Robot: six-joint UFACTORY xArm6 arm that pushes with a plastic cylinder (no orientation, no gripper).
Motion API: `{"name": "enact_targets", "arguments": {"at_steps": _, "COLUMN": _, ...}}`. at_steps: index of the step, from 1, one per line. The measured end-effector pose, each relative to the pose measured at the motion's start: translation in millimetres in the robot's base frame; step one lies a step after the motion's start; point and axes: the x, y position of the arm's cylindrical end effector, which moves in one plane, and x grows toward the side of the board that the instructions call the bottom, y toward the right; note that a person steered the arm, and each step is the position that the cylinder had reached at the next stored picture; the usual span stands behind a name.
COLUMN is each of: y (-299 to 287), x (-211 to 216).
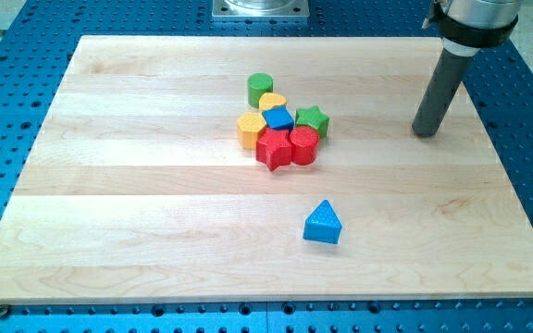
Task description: Move the triangle towards the group of blocks
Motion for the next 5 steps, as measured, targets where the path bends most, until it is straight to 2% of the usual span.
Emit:
{"name": "enact_targets", "arguments": {"at_steps": 4, "y": -9, "x": 3}}
{"name": "enact_targets", "arguments": {"at_steps": 5, "y": -10, "x": 18}}
